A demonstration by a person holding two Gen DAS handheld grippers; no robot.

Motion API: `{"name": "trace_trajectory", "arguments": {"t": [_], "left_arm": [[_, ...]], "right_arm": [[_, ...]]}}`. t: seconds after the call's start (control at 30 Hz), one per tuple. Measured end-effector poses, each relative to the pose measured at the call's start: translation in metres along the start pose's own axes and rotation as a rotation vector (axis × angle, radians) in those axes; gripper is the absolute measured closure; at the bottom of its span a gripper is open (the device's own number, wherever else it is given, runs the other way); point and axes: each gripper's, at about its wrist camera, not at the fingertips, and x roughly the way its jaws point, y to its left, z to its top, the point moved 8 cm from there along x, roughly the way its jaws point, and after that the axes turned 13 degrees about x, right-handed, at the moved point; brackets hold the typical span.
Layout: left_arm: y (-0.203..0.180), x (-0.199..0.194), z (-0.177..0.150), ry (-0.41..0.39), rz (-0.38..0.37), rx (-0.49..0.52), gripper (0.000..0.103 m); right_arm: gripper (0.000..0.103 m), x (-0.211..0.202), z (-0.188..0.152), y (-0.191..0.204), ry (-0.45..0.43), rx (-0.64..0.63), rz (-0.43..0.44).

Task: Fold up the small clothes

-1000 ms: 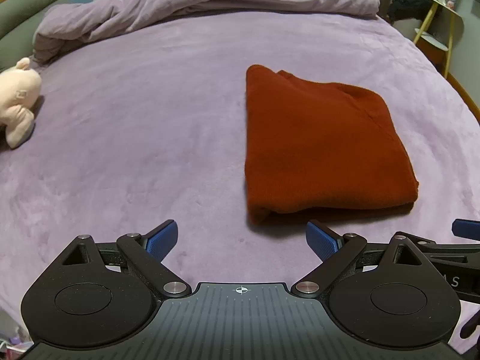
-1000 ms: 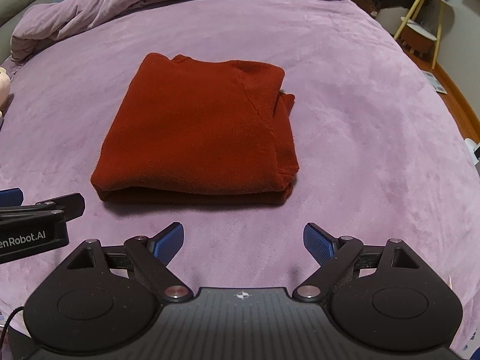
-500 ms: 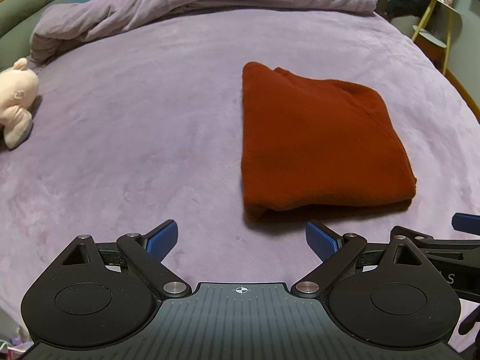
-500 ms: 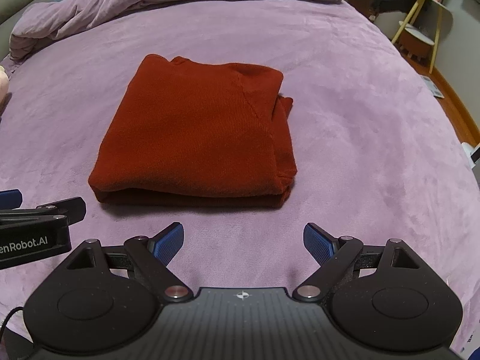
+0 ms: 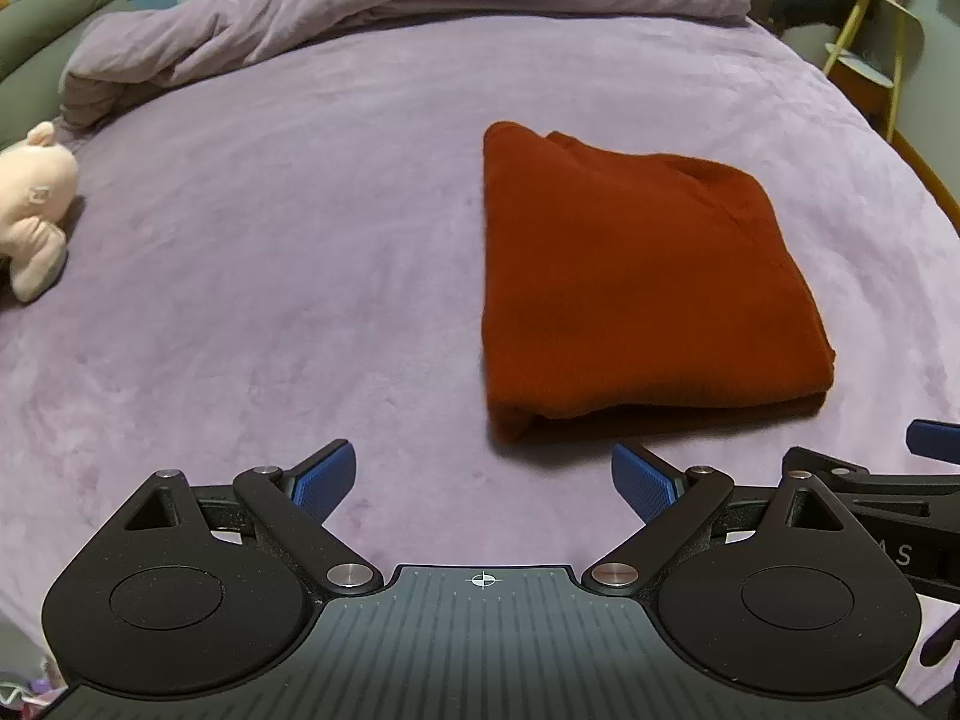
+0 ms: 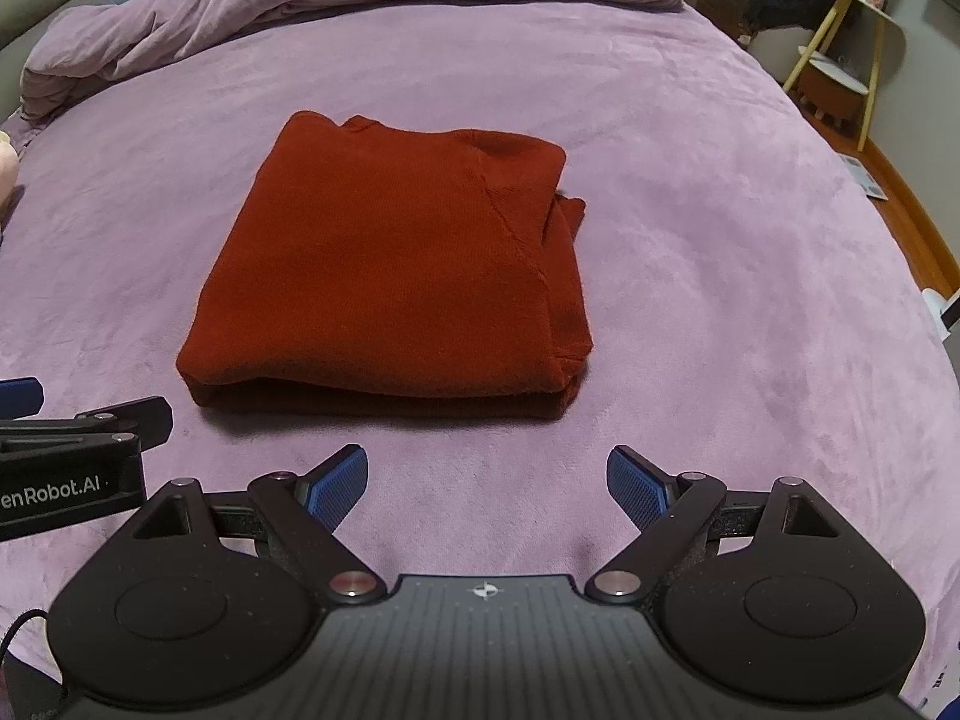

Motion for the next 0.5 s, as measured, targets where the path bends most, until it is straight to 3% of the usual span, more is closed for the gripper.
{"name": "trace_trajectory", "arguments": {"t": [0.5], "left_arm": [[0.0007, -0.0016, 0.0001, 0.004, 0.002, 0.003, 0.007]], "right_arm": [[0.015, -0.0011, -0.0002, -0.0008, -0.001, 0.002, 0.007]]}}
